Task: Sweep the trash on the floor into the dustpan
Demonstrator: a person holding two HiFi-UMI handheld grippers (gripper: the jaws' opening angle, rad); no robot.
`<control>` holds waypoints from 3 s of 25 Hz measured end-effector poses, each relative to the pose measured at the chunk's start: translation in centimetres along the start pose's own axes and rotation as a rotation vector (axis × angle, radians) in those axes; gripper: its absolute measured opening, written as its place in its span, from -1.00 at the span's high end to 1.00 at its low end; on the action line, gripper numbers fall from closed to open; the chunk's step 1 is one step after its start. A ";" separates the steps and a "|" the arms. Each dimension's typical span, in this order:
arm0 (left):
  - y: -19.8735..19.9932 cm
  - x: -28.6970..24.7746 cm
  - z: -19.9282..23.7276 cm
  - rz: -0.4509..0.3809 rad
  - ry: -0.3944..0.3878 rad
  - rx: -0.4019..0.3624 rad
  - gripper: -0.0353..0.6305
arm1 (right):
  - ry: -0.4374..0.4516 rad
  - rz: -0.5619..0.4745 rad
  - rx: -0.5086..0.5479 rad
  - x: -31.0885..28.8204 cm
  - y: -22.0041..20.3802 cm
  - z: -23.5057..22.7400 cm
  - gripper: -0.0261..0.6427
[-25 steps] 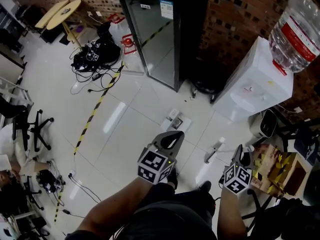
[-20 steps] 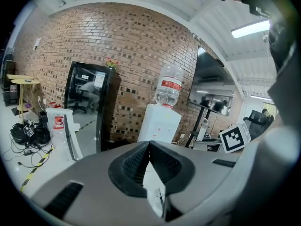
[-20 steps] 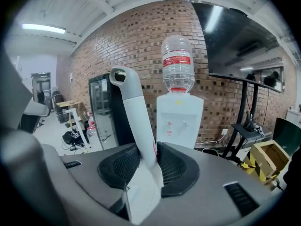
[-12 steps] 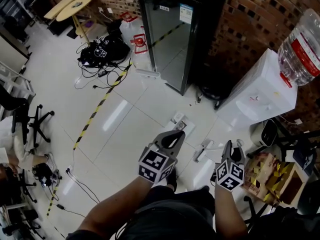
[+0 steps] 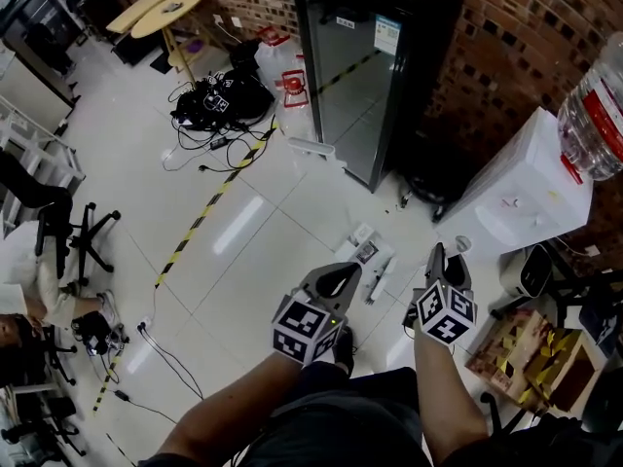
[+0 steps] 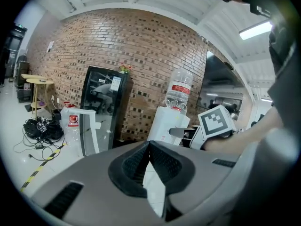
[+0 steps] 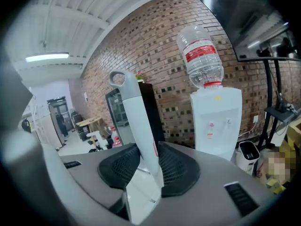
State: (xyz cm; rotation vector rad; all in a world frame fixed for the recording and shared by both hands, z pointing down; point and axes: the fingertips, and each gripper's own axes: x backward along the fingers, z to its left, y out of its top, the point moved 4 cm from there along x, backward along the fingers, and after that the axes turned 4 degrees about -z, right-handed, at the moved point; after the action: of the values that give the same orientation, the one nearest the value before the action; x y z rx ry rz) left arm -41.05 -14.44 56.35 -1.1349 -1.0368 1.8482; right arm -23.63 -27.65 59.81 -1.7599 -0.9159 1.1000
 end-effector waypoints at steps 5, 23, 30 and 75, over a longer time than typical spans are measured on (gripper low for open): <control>0.5 0.3 -0.8 -0.001 0.003 -0.005 0.88 | -0.033 -0.011 -0.049 0.3 1.1 -1.6 0.57; 4.1 -5.7 -14.3 -0.010 -0.203 -0.112 0.88 | 0.061 -0.151 0.078 12.5 9.7 -11.2 0.59; 7.0 -6.9 -22.4 -0.064 -0.281 -0.123 0.88 | 0.030 -0.223 0.104 21.2 16.6 -19.0 0.59; 16.5 -4.8 -42.0 -0.186 -0.345 -0.128 0.88 | 0.025 -0.303 0.204 43.2 31.1 -32.8 0.60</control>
State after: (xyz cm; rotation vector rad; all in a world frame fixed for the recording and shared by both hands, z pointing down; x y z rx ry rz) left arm -3.37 -14.58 31.09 -0.7715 -1.4219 1.8865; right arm 26.18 -9.94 26.37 -1.4127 -0.9815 0.9362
